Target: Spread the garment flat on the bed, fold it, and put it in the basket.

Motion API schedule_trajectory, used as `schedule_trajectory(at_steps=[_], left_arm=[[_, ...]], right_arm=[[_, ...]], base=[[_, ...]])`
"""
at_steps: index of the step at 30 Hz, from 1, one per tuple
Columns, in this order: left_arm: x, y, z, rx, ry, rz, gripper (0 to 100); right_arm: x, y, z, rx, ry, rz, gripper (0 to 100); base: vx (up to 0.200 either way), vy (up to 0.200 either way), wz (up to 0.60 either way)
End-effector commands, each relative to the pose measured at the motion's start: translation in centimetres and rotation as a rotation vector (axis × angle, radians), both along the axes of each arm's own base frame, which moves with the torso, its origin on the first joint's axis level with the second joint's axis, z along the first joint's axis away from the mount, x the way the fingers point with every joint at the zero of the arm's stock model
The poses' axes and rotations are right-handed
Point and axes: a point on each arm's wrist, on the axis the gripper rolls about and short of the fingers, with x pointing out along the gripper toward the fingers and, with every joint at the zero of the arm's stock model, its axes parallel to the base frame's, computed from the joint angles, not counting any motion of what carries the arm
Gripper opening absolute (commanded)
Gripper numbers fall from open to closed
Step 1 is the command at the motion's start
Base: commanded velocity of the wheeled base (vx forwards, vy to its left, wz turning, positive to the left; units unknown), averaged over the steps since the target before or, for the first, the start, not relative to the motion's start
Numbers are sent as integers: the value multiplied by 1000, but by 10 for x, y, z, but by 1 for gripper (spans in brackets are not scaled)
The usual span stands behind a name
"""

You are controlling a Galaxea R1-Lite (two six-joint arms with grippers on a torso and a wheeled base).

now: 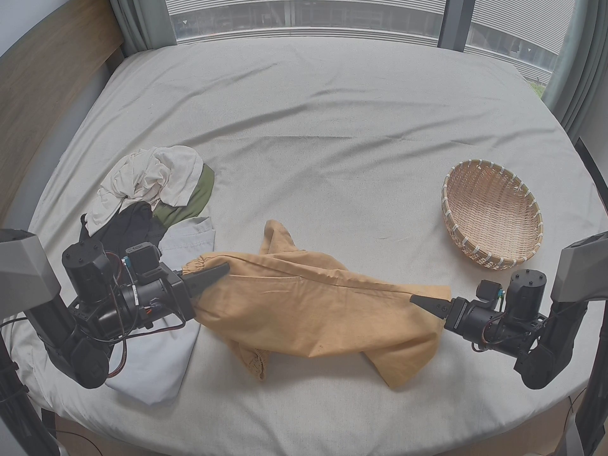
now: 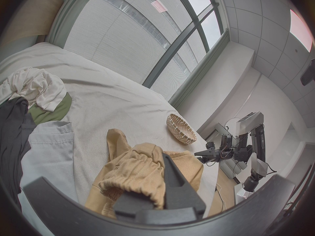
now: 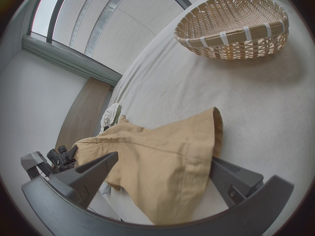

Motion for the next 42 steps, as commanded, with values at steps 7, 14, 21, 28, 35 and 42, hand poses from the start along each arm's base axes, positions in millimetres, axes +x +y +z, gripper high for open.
schedule_trajectory(at_steps=[7,14,21,28,35,42], left_arm=[[1,0,1,-1,-5,1,0],[2,0,-3,2,6,1,0],[4,0,-2,2,-1,7,0],[3,-1,-3,5,1,5,0],[2,-2,-2,4,-4,1,0],[2,-4,-1,3,-6,-5,0]], right_arm=[[14,4,4,109,13,49,100],[11,3,17,122,-21,57,100],[1,1,36,153,-55,76,100],[-2,2,31,163,-20,131,100],[5,6,19,157,7,139,100],[3,5,19,155,10,135,0]], base=[[0,0,0],[0,0,0],[0,0,0],[0,0,0],[0,0,0],[0,0,0]])
